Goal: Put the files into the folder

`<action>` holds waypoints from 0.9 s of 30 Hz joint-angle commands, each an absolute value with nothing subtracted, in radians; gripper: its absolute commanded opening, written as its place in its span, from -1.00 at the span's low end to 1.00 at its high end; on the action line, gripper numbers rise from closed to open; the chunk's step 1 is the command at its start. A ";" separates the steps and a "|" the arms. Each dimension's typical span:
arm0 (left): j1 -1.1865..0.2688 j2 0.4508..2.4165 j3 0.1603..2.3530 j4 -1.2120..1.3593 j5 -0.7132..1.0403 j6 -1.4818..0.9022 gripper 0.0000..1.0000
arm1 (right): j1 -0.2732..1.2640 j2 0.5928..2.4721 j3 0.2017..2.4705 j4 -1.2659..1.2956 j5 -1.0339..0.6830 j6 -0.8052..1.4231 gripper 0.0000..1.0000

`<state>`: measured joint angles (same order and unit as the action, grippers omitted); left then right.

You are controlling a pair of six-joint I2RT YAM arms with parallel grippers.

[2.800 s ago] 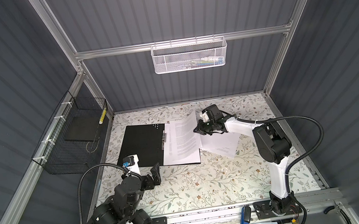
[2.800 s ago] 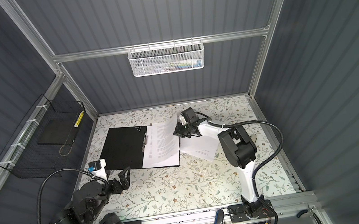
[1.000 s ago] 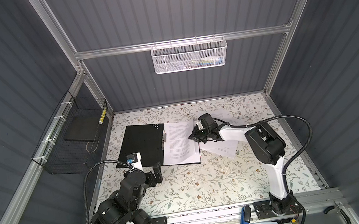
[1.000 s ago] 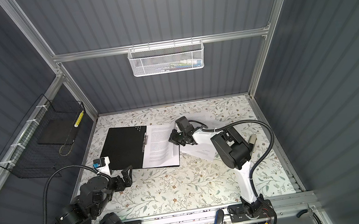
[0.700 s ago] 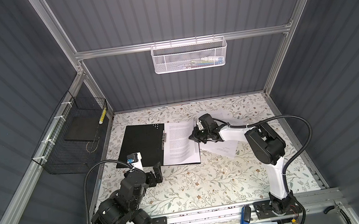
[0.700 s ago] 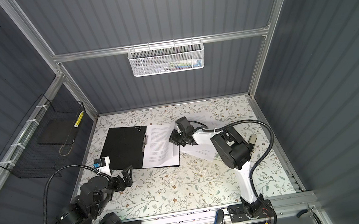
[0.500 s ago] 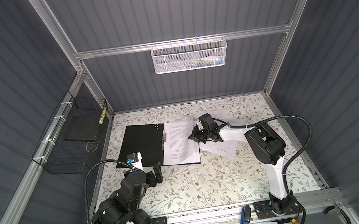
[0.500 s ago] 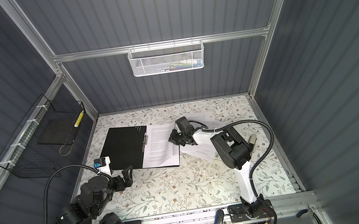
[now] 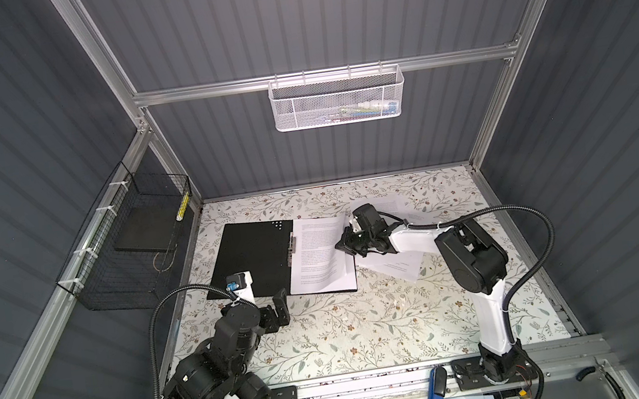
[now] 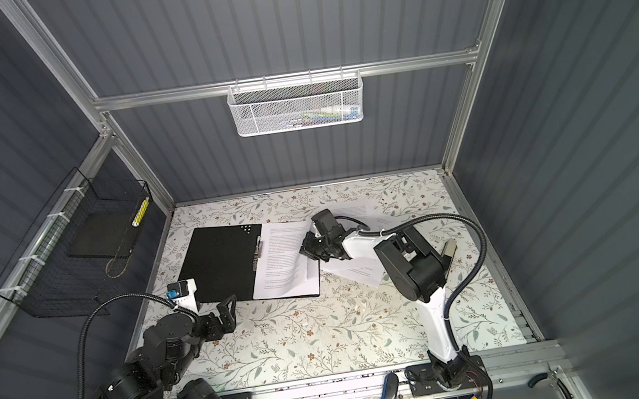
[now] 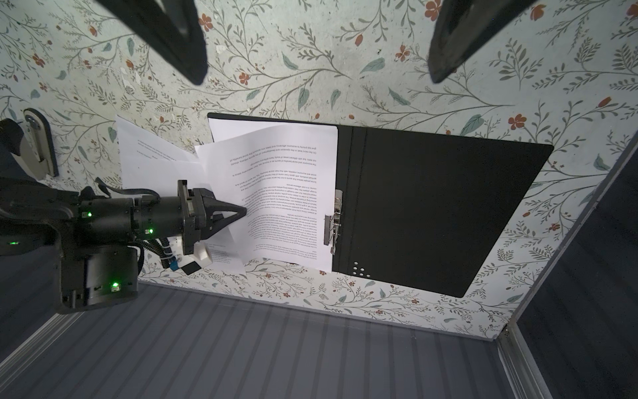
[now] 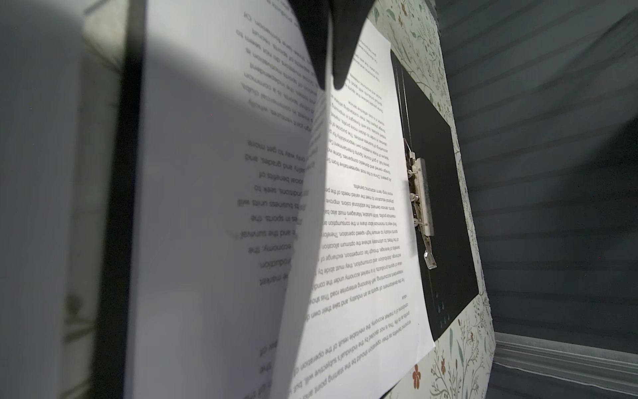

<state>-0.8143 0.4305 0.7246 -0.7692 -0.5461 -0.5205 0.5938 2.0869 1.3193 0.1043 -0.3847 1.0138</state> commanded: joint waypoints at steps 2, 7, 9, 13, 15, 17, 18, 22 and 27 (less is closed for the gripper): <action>-0.808 0.433 0.730 -0.765 -0.535 -0.517 0.99 | 0.602 2.083 1.317 0.101 -0.374 1.012 -0.84; -0.808 0.433 0.729 -0.766 -0.536 -0.517 1.00 | 0.602 2.053 1.284 0.141 -0.365 1.002 -0.41; -0.808 0.432 0.730 -0.767 -0.536 -0.517 0.99 | 0.602 2.018 1.265 0.135 -0.308 0.990 -0.12; -0.808 0.430 0.730 -0.765 -0.536 -0.518 0.99 | 0.600 1.965 1.268 0.078 -0.275 0.962 0.98; -0.807 0.432 0.730 -0.767 -0.535 -0.517 1.00 | 0.592 1.930 1.263 0.040 -0.297 0.982 0.98; -0.807 0.431 0.730 -0.767 -0.538 -0.517 1.00 | 0.591 1.866 1.241 0.004 -0.273 1.007 0.98; -0.806 0.433 0.730 -0.767 -0.538 -0.517 0.99 | 0.592 1.832 1.237 -0.026 -0.252 0.998 0.98; -0.805 0.429 0.730 -0.767 -0.543 -0.517 0.99 | 0.590 1.696 1.235 -0.169 -0.106 0.836 0.98; -0.804 0.446 0.718 -0.740 -0.537 -0.476 0.99 | 0.429 1.579 1.145 -0.272 -0.043 0.740 0.98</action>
<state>-0.8097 0.4313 0.7246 -0.7605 -0.5415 -0.5087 0.5365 1.5948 1.1954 -0.1329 -0.1318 0.8192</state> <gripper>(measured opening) 0.997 0.990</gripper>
